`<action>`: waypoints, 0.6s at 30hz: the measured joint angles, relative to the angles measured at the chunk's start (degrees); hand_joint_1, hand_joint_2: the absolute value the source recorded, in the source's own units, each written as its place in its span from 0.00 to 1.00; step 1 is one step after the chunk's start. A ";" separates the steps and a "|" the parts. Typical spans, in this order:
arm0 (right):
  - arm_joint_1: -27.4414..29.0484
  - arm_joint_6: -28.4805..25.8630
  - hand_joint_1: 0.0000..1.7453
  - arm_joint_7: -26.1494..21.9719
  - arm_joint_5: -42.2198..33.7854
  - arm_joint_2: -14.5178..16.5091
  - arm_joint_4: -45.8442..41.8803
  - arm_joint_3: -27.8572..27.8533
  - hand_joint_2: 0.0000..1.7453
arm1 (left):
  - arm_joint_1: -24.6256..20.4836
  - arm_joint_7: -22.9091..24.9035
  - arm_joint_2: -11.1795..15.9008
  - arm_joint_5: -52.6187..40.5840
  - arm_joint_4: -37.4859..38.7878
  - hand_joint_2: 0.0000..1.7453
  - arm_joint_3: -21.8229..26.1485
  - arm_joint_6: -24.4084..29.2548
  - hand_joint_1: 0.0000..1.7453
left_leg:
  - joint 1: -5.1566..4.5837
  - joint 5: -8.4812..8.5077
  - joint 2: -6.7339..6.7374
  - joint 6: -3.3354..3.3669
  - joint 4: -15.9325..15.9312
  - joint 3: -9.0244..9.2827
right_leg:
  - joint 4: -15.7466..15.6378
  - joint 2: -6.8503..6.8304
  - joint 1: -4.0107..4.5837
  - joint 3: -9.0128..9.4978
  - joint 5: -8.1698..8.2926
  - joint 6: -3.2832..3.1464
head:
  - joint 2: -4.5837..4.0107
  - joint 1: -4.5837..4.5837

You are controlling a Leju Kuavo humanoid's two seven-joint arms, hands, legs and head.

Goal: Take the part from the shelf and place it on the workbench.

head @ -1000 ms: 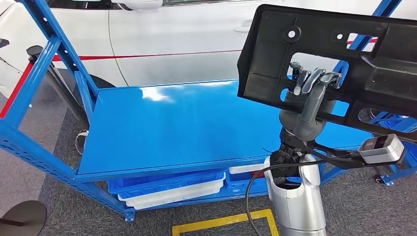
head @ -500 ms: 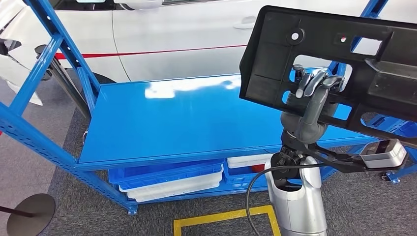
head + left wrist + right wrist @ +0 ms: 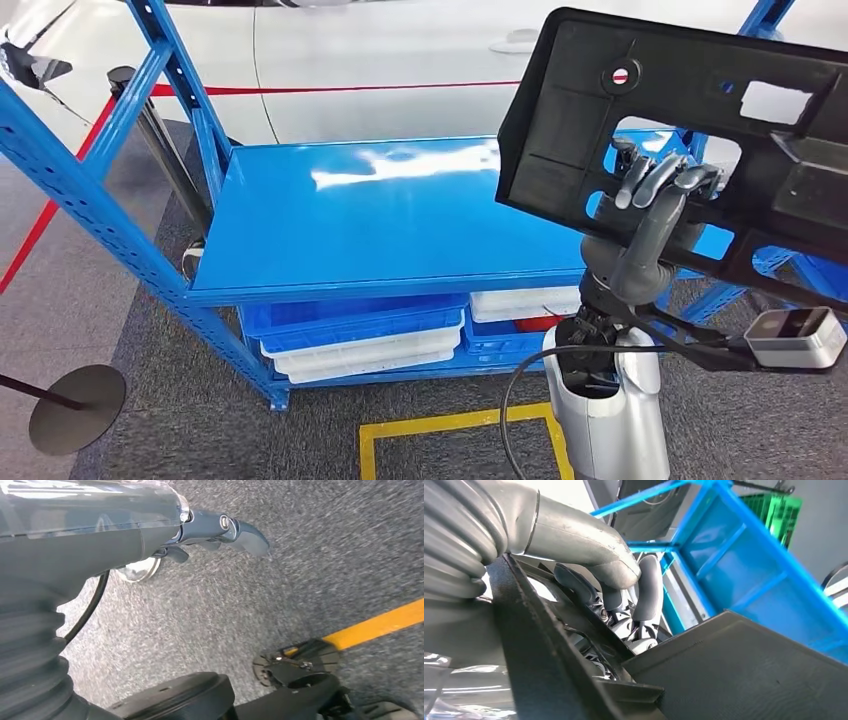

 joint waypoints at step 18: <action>1.58 2.57 1.00 -2.00 0.74 -0.10 -0.09 -0.52 1.00 | -0.86 1.44 -0.02 -1.29 0.00 1.00 -1.48 -0.66 0.00 | -0.19 -2.37 0.14 -2.43 12.13 -11.46 | -3.40 1.42 0.26 7.61 -3.15 -3.25 | 0.00 -0.01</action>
